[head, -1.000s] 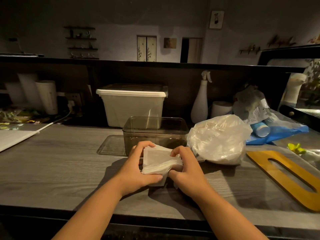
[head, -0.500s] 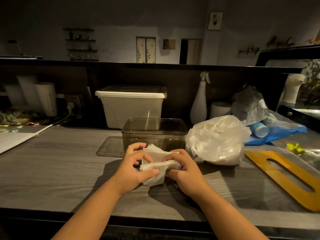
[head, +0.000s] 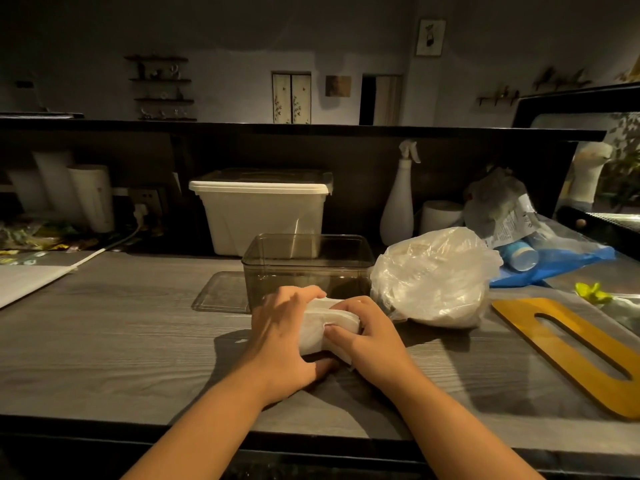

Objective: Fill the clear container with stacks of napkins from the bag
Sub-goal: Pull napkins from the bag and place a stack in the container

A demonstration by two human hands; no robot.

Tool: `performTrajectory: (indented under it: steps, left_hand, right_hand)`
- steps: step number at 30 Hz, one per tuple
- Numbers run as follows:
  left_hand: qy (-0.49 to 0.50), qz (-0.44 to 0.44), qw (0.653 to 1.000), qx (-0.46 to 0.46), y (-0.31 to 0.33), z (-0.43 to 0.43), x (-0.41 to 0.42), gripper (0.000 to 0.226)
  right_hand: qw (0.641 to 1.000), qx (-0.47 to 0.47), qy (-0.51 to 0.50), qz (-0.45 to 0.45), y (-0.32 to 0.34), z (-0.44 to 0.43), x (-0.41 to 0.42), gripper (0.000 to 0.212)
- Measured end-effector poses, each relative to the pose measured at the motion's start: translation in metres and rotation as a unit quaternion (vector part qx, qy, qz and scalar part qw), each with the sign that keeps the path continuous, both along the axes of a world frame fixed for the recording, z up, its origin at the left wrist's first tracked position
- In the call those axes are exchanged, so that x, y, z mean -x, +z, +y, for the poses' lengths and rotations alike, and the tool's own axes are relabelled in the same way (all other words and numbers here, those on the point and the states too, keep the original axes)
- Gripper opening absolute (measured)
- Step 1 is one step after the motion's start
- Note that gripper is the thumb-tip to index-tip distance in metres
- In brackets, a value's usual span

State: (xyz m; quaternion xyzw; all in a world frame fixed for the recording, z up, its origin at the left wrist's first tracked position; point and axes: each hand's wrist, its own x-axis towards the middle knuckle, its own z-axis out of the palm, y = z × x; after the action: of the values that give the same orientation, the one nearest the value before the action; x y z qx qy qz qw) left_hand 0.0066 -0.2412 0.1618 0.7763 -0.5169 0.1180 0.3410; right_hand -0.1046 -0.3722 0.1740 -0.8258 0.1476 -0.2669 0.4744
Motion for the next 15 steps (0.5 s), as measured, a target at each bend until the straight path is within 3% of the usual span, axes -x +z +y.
performTrajectory:
  steps: [2,5,7,11,15]
  left_hand:
    - [-0.005,-0.006,0.999,0.036,-0.001,-0.004,0.000,0.079]
    - [-0.024,0.161,0.981,0.109,0.000,0.004,-0.003,0.068]
    - [-0.022,0.227,0.964,0.139,0.003,0.009,-0.006,0.062]
    - [-0.007,0.254,0.953,0.164,0.005,0.010,-0.012,0.048]
    - [-0.011,0.272,0.950,0.151,0.004,0.007,-0.012,0.057]
  right_hand:
    - [1.000,0.004,0.000,-0.006,0.000,0.000,0.001,0.012]
    - [1.000,0.001,0.004,-0.006,-0.002,-0.001,0.001,0.014]
    - [1.000,0.003,0.007,-0.001,-0.002,-0.003,0.001,0.014]
    - [1.000,-0.004,0.009,-0.004,-0.001,-0.001,0.001,0.020]
    - [0.998,-0.053,0.024,-0.003,0.000,-0.001,0.005,0.049]
